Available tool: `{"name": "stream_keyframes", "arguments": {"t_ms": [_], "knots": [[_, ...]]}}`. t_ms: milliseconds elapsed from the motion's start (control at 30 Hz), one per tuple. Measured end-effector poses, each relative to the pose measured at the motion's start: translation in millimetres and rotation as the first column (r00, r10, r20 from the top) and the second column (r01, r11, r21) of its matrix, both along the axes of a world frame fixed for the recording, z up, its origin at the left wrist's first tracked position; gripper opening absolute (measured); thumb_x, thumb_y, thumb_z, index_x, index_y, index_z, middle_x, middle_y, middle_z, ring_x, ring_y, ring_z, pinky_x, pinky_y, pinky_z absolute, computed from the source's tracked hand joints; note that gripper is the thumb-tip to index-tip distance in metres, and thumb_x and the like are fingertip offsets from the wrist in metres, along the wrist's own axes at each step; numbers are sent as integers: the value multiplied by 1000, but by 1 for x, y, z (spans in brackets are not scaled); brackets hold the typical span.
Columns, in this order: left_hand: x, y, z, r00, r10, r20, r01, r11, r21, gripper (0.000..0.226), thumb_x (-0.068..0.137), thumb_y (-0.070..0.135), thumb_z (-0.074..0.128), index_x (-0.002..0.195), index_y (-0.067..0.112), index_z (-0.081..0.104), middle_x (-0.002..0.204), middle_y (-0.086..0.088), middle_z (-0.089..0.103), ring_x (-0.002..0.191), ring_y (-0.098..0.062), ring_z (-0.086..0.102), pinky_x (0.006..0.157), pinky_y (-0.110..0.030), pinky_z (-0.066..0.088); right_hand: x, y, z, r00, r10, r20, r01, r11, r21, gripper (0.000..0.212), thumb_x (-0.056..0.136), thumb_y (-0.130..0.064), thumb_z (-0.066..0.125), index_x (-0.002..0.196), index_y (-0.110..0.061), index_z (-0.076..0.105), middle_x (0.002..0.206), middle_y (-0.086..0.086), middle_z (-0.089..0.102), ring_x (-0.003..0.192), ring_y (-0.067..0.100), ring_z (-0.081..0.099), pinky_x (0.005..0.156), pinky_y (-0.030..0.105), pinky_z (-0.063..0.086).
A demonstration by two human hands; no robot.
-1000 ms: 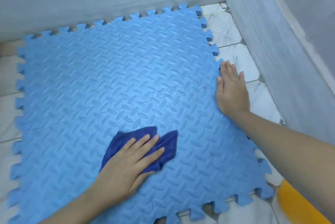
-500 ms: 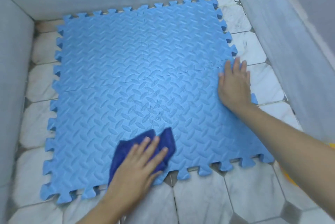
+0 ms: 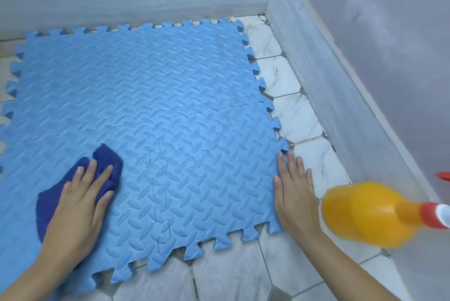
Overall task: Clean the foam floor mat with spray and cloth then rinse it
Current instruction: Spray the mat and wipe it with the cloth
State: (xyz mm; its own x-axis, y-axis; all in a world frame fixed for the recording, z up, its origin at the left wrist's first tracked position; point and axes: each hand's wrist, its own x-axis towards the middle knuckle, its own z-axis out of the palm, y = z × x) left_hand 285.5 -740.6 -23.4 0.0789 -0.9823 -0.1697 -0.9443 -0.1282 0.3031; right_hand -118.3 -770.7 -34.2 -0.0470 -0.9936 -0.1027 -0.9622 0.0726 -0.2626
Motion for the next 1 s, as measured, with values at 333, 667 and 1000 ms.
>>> {"name": "stream_keyframes", "arguments": {"t_ms": [333, 667, 1000], "knots": [[-187, -97, -9, 596, -797, 99, 802, 582, -135, 52, 97, 45, 28, 141, 22, 44, 149, -6, 41, 136, -25, 41, 112, -41, 27, -4, -18, 0, 967, 63, 248, -46, 996, -72, 50, 102, -24, 24, 152, -18, 27, 161, 0, 20, 151, 19, 13, 123, 35, 5], [-221, -208, -9, 893, -445, -63, 435, 891, -133, 53, 101, 42, 27, 148, 18, 31, 157, -8, 24, 146, -27, 16, 117, -46, 13, -10, -24, -7, 997, 16, 80, -9, 996, -91, 57, 94, -14, 23, 148, -8, 37, 157, 11, 33, 148, 28, 23, 121, 47, 14], [-174, -90, -7, 782, -618, 85, 622, 781, -47, 61, 95, 56, 18, 147, 29, 34, 156, -3, 29, 145, -24, 20, 114, -50, 10, -7, -26, -8, 992, -19, 128, 35, 992, -120, 58, 91, -11, 24, 147, -4, 38, 155, 10, 37, 147, 22, 28, 122, 39, 14]]}}
